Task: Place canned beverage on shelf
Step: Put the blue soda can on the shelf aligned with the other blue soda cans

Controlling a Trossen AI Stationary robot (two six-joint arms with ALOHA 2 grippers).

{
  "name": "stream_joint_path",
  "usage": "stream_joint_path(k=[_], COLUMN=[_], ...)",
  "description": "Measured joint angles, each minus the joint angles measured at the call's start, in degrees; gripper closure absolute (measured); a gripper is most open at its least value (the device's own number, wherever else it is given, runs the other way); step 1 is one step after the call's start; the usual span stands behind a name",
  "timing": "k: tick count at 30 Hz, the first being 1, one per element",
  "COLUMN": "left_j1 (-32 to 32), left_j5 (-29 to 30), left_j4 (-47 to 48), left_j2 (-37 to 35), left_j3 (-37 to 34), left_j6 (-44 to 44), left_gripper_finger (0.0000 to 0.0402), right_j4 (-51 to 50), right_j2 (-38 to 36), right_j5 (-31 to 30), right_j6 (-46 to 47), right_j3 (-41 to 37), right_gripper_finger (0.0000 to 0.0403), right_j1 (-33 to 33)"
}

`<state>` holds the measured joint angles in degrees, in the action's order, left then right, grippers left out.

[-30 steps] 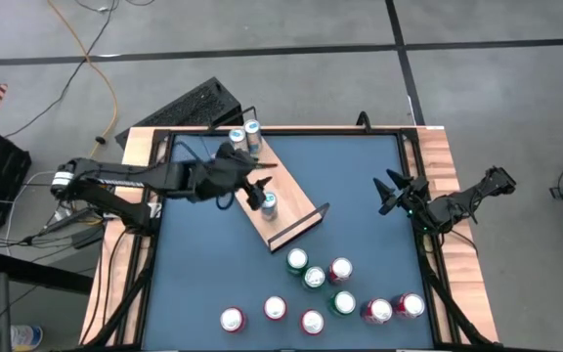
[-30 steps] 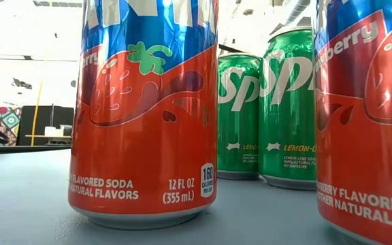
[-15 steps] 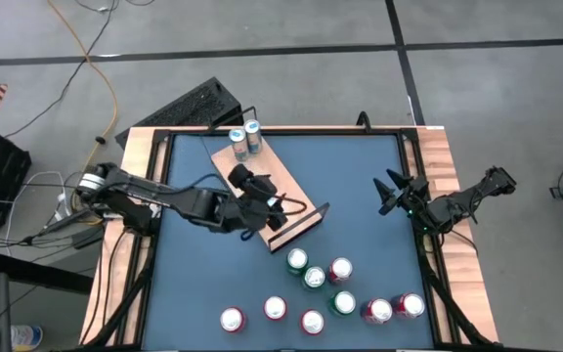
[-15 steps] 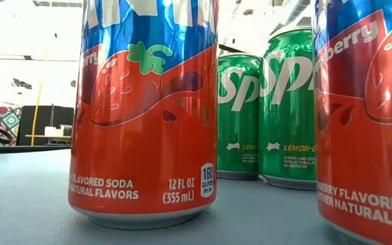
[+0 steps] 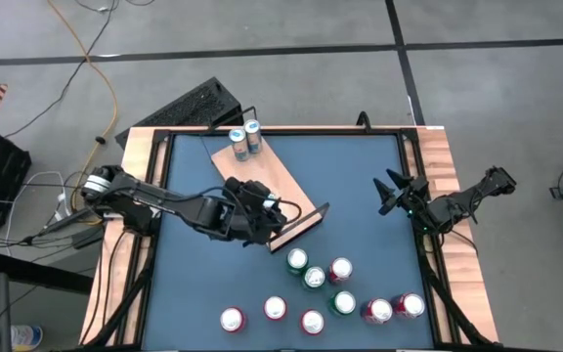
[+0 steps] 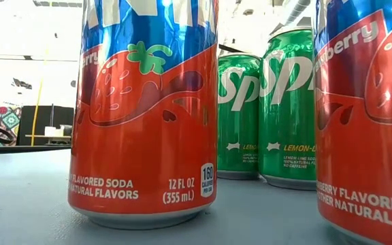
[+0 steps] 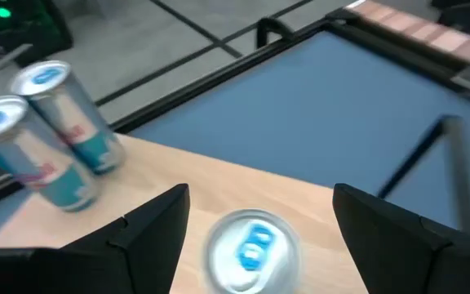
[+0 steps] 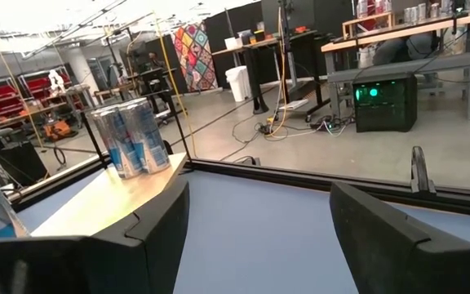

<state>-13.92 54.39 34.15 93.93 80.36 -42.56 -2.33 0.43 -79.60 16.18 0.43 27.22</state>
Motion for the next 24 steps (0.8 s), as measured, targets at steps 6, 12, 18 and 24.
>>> stream_joint_path(k=[6,12,18,24], left_j1=[0.0,-0.1,-0.1,0.2], left_j5=[0.4,-1.0,-1.0,-1.4], left_j4=[-0.7,-4.5,-5.6,-5.8], left_j2=[0.0,3.1,3.0,3.0], left_j3=[0.0,-0.1,0.0,0.0], left_j6=[-1.3,1.7,3.9,4.4], left_gripper_finger=[0.0113,0.0113,0.0113,0.0113], right_j4=[0.0,0.0,0.1,0.1], right_j2=[0.0,0.0,0.0,0.0], right_j5=[0.0,0.1,0.2,0.2], right_j6=[0.0,0.3,0.3,0.3], right_j3=[0.0,0.0,0.0,0.0], right_gripper_finger=[0.0121,0.0121,0.0121,0.0121], right_j1=[0.0,0.0,0.0,0.0])
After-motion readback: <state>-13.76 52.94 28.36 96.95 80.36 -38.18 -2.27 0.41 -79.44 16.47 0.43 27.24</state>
